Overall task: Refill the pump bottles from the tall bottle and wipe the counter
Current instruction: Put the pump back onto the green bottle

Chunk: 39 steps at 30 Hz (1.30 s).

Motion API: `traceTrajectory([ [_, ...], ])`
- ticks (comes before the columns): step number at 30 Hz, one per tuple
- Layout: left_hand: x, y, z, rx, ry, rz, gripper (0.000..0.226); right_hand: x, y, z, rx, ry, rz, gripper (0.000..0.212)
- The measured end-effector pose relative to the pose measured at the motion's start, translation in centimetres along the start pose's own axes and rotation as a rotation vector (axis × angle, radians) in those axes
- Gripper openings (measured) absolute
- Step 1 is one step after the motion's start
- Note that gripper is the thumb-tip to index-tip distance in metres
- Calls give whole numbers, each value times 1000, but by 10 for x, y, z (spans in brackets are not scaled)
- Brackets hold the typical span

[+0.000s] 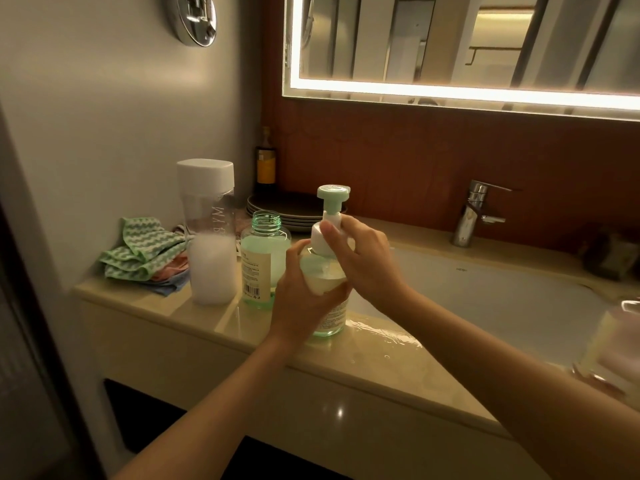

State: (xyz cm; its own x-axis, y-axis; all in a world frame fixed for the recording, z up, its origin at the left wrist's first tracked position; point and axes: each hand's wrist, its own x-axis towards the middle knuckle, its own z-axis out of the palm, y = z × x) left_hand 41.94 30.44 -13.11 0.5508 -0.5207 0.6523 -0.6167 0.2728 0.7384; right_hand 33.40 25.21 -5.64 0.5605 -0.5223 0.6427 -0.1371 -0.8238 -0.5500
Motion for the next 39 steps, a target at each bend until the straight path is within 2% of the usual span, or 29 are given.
traceTrajectory([
  [2,0,1,0,-12,-3,-11,75,6,-1,0,-11,-31,19,47],
  [4,-1,1,-1,-21,-4,-23,76,11,-5,1,76,-155,105,53],
  [6,0,0,0,-23,-1,-32,77,13,-8,1,127,-244,159,50],
  [10,0,0,0,-6,-10,-38,77,3,-6,-2,51,-181,87,43],
  [13,-1,1,-1,-9,-26,-40,79,-4,-2,-2,-75,-66,-1,48],
  [16,0,0,-1,-4,-32,-47,78,6,-4,0,-60,-110,90,72],
  [18,0,0,-1,-6,-19,-59,78,14,-7,1,36,-190,183,78],
  [22,0,0,-1,-13,-14,-60,79,8,-11,3,92,-176,148,37],
  [24,0,0,-1,-3,-21,-51,81,1,-9,2,73,-161,119,40],
  [28,0,0,0,9,-21,-46,81,-6,-4,-8,-157,-76,10,50],
  [30,0,1,-1,2,-23,-56,79,-3,-5,-8,-152,-63,38,59],
  [32,0,2,-1,3,-23,-56,78,5,-7,-4,-52,-121,127,69],
  [36,-1,3,-1,-3,-10,-69,78,8,-11,1,119,-206,166,43],
  [39,-1,3,-1,1,-12,-73,81,-3,-7,0,98,-171,91,41],
])
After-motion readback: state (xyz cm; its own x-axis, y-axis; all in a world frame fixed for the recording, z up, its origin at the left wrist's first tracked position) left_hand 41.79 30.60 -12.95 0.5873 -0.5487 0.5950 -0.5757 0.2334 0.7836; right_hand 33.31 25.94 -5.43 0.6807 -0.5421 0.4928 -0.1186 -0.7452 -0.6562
